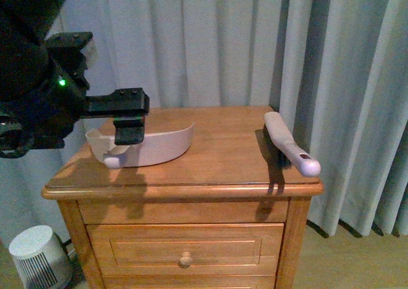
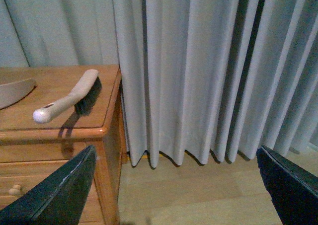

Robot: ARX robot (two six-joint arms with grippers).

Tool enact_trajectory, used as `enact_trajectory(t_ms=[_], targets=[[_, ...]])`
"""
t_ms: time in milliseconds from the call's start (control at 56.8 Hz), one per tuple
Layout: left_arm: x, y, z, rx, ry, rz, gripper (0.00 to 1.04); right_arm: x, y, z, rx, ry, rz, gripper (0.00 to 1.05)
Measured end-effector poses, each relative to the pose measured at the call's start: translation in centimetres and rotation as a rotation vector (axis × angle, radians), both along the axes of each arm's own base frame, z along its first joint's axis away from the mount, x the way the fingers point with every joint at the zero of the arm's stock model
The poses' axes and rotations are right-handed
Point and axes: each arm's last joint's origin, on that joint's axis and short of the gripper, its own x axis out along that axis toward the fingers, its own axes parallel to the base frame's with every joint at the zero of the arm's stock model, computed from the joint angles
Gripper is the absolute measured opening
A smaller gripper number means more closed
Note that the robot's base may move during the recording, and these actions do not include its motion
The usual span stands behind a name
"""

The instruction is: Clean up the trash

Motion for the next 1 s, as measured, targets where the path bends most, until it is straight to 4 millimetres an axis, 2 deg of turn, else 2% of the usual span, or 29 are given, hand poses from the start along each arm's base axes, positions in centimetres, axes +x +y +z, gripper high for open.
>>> enact_trajectory(t_ms=[88, 282, 422, 722, 1003], targets=[[1.1, -0.8, -0.6, -0.002, 0.006, -0.008, 0.97, 0.0, 0.0, 0.0, 0.0, 0.0, 0.0, 0.97], [2.8, -2.3, -0.3, 0.004, -0.023, -0.039, 0.97, 0.0, 0.0, 0.0, 0.0, 0.0, 0.0, 0.97], [3.7, -3.2, -1.7, 0.037, -0.001, -0.059, 0.97, 0.0, 0.0, 0.0, 0.0, 0.0, 0.0, 0.97], [5.5, -3.4, -3.6, 0.114, -0.001, -0.061, 0.97, 0.0, 0.0, 0.0, 0.0, 0.0, 0.0, 0.97], [5.9, -3.2, -4.2, 0.119, 0.006, -0.065, 0.97, 0.0, 0.0, 0.0, 0.0, 0.0, 0.0, 0.97]])
